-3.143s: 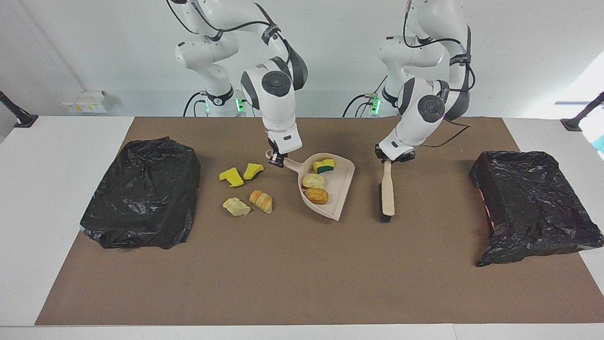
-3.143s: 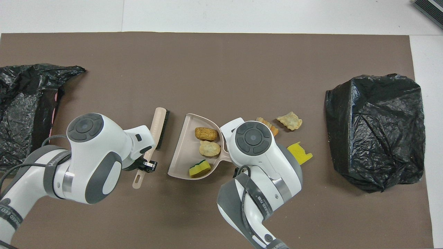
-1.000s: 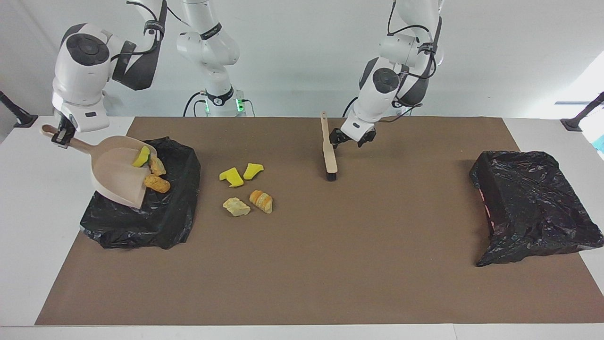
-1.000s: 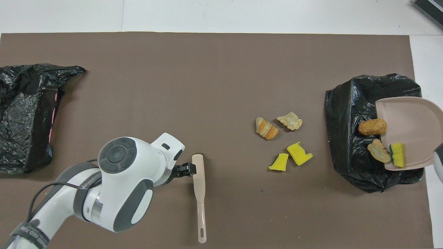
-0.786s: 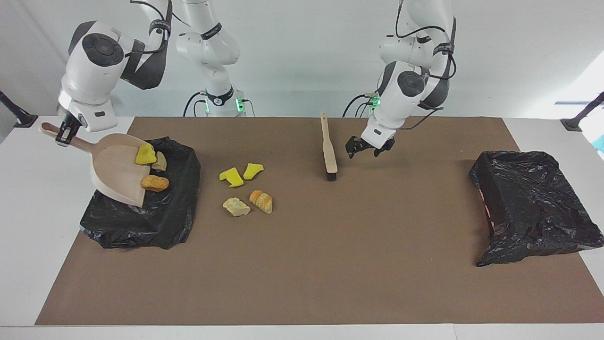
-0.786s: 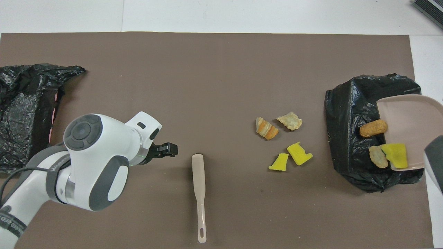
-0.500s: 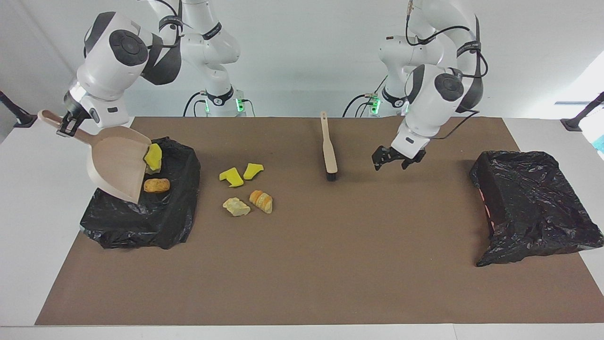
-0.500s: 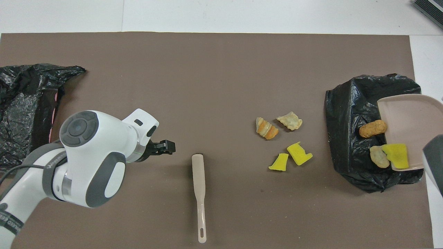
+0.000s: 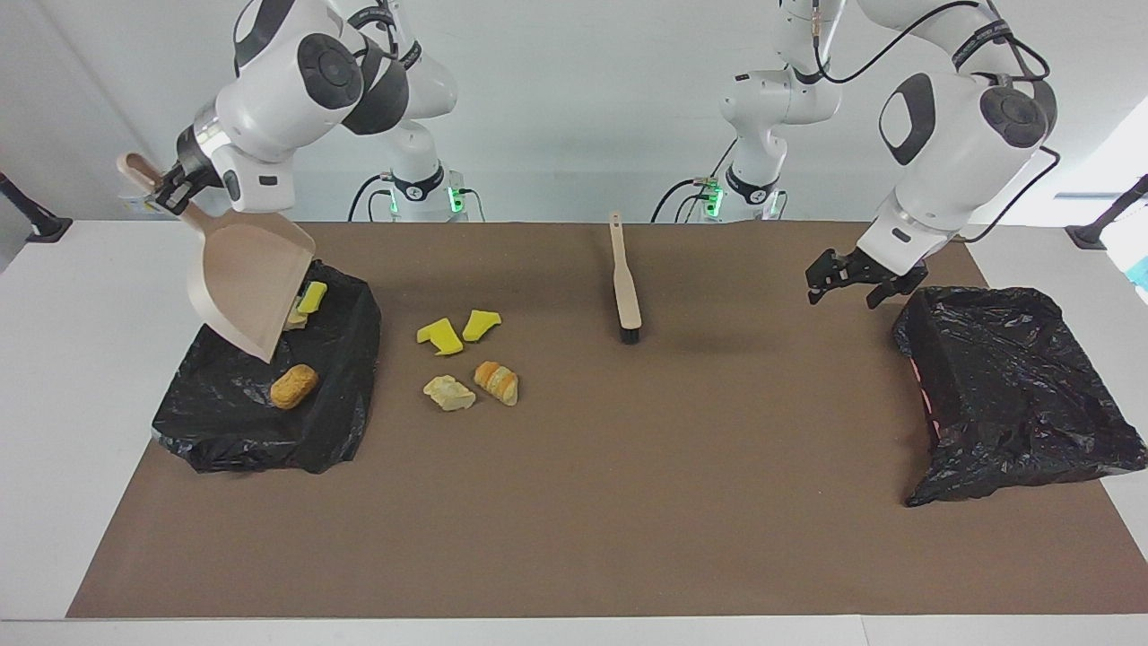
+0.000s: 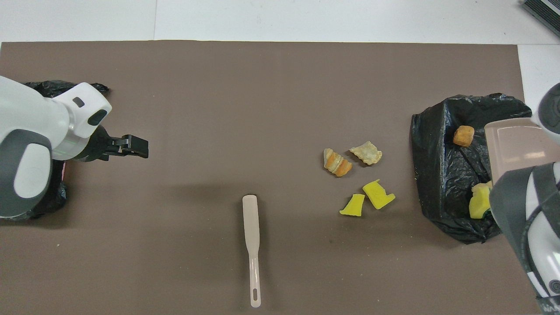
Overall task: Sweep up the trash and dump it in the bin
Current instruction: 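Return the empty dustpan to the table center with the right gripper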
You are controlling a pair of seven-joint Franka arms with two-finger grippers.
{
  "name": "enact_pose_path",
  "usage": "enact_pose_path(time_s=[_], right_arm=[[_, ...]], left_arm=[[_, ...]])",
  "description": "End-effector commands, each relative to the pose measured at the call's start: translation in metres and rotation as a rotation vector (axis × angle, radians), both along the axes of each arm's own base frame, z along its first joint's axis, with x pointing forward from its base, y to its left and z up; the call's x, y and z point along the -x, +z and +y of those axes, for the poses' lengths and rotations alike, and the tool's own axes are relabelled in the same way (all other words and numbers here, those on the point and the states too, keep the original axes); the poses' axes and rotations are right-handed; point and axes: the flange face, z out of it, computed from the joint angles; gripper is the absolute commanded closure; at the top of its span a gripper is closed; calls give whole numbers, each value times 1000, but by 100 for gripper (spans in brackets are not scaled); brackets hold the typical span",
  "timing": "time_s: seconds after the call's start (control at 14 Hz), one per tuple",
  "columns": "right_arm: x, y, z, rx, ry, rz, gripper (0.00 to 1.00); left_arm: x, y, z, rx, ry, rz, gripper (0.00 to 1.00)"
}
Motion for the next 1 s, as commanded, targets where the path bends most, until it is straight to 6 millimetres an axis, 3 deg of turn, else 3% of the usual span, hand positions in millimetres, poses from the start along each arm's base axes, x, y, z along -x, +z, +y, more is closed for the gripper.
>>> enact_pose_path(time_s=[0.0, 0.29, 0.5, 0.71, 0.93], right_arm=[[19, 1, 50, -79, -190, -130, 100], [35, -23, 104, -348, -600, -355, 100], [20, -49, 176, -558, -848, -535, 100], [9, -101, 276, -617, -993, -638, 100], [2, -147, 342, -695, -1197, -665, 100]], left_arm=[[-2, 31, 3, -48, -33, 17, 0], [6, 65, 7, -45, -23, 40, 0], [12, 66, 12, -52, -3, 48, 0], [12, 67, 12, -51, 1, 47, 0], [12, 67, 12, -55, 36, 48, 0]])
